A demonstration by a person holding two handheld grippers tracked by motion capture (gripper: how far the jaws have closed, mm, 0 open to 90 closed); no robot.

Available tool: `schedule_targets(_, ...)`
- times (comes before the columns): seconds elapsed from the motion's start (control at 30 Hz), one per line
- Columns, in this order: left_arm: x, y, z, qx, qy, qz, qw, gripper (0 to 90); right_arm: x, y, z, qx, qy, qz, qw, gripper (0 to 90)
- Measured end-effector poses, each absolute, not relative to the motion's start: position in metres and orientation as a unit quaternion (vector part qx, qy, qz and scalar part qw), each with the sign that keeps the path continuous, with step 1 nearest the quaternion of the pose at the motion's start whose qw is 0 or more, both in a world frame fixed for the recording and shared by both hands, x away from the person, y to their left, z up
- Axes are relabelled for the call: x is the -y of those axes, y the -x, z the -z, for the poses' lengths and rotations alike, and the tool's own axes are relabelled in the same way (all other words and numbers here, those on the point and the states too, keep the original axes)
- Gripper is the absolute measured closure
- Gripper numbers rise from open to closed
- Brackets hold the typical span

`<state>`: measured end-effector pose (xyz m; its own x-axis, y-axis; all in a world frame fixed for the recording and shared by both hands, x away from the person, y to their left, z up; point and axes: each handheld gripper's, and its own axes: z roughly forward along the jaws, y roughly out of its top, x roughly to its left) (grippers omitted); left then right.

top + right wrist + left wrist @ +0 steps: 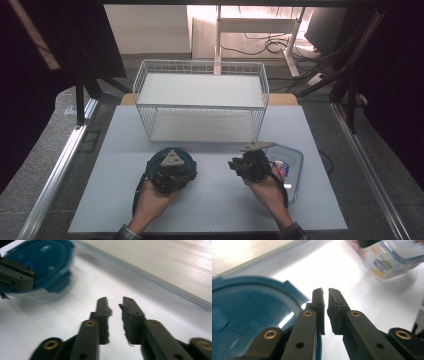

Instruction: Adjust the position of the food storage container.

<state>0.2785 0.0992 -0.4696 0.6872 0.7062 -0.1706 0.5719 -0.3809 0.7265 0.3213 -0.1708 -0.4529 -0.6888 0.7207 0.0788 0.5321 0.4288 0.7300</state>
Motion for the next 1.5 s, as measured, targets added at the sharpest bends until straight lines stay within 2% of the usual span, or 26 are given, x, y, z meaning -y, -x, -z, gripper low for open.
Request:
schedule_targets(0.2,-0.077,-0.295,0.480,-0.394,-0.845,-0.085,0.350,87.0,0.205,-0.322,0.452,-0.820,-0.401,-0.385,0.138,61.1)
schedule_targets(0.27,-0.076,-0.298,0.481,-0.396,-0.846,-0.082,0.347,90.0,0.207,-0.321,0.451,-0.819,-0.401,-0.385,0.141,60.1)
schedule_targets(0.6,-0.085,-0.300,0.482,-0.399,-0.844,-0.083,0.348,90.0,0.208,-0.318,0.455,-0.828,-0.392,-0.371,0.150,57.6)
schedule_targets(0.8,-0.109,-0.303,0.484,-0.418,-0.833,-0.094,0.349,90.0,0.220,-0.317,0.453,-0.821,-0.404,-0.373,0.154,57.7)
schedule_targets(1.13,-0.169,-0.305,0.488,-0.478,-0.798,-0.115,0.349,90.0,0.234,-0.317,0.451,-0.814,-0.416,-0.371,0.162,58.3)
schedule_targets(1.5,-0.211,-0.298,0.491,-0.516,-0.769,-0.138,0.350,90.0,0.275,-0.313,0.446,-0.793,-0.448,-0.368,0.184,70.5)
